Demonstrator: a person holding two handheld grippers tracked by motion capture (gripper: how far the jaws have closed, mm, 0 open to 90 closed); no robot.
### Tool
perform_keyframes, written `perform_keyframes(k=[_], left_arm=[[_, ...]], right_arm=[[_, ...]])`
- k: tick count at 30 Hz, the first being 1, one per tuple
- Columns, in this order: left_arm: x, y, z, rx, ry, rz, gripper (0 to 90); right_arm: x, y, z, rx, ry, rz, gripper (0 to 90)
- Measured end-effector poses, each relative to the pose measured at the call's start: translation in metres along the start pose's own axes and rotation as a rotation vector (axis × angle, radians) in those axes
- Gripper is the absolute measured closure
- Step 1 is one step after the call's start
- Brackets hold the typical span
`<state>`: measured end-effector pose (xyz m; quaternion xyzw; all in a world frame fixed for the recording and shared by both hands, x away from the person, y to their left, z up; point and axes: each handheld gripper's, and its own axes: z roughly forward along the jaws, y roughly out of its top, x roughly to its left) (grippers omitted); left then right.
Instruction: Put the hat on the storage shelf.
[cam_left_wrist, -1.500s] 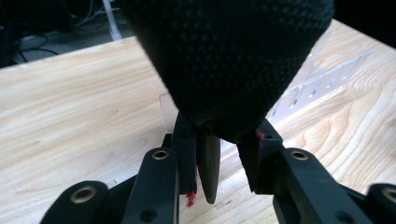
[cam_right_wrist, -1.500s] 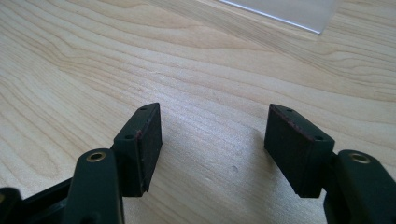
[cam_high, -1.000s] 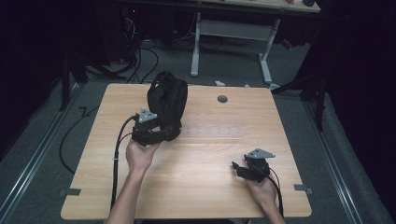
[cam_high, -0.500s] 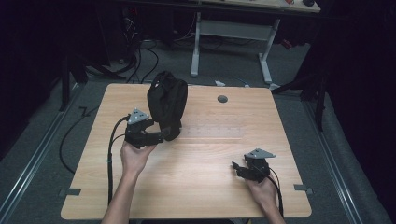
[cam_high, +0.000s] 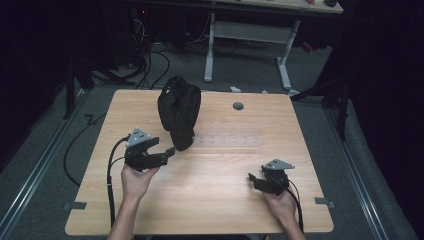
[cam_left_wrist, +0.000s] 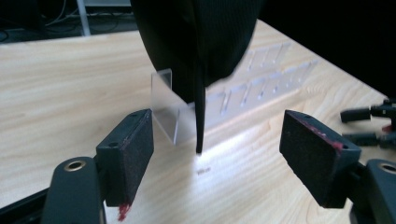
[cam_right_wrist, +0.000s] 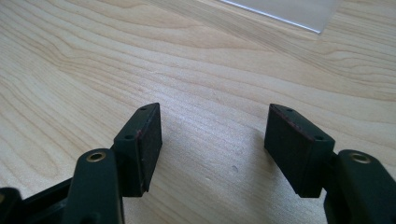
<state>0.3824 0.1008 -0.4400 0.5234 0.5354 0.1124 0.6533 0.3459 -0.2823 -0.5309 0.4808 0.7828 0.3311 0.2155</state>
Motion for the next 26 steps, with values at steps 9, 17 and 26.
perform_keyframes(k=[9, 17, 26], left_arm=[[0.051, -0.062, 0.002, 0.074, 0.166, 0.049, 28.2], [0.066, -0.084, 0.006, 0.103, 0.278, 0.15, 27.6], [0.066, -0.084, 0.006, 0.099, 0.284, 0.145, 26.6]], right_arm=[[0.0, 0.0, 0.0, 0.0, 0.0, 0.0, 36.8], [0.0, 0.0, 0.0, -0.001, 0.0, -0.005, 36.7], [0.0, 0.0, 0.0, -0.001, 0.001, -0.005, 36.7]])
